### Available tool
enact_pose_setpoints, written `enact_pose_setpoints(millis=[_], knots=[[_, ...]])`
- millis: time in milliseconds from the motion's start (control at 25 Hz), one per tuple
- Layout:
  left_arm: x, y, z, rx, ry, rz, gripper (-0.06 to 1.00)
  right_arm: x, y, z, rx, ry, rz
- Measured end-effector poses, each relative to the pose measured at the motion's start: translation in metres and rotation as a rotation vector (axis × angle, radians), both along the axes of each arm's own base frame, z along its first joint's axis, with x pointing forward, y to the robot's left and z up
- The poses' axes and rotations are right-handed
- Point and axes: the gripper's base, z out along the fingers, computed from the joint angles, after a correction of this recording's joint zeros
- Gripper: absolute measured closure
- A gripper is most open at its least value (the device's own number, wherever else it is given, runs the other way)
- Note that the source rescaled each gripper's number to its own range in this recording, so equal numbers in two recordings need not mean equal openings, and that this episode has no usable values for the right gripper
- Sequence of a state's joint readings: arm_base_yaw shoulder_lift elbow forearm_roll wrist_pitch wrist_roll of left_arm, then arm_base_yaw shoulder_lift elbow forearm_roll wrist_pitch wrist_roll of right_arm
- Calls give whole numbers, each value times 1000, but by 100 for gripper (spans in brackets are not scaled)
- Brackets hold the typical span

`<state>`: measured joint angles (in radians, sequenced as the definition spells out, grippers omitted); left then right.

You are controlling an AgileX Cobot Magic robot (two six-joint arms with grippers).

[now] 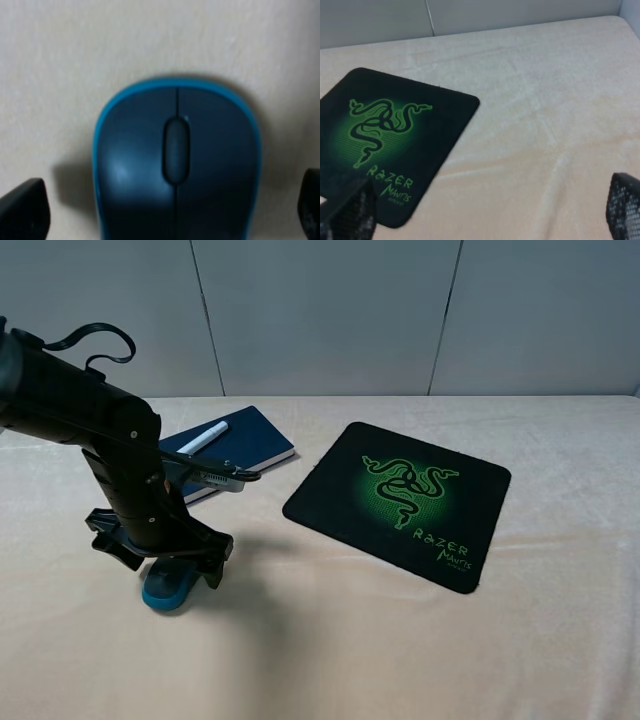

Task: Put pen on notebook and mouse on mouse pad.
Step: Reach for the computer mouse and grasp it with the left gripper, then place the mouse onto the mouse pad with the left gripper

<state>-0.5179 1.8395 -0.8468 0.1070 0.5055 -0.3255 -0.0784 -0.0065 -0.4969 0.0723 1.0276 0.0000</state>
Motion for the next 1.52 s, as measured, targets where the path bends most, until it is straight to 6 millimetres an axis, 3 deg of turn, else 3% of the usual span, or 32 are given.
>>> enact_pose_setpoints(millis=[120, 360, 880, 1520], knots=[[0, 0, 0, -1, -1, 0, 2, 0, 0, 0, 0, 0, 0], [0, -1, 0, -3, -5, -1, 44, 0, 0, 0, 0, 0, 0], [-1, 0, 7, -3, -5, 1, 44, 0, 0, 0, 0, 0, 0], [31, -17, 99, -33, -67, 23, 44, 0, 0, 0, 0, 0, 0]])
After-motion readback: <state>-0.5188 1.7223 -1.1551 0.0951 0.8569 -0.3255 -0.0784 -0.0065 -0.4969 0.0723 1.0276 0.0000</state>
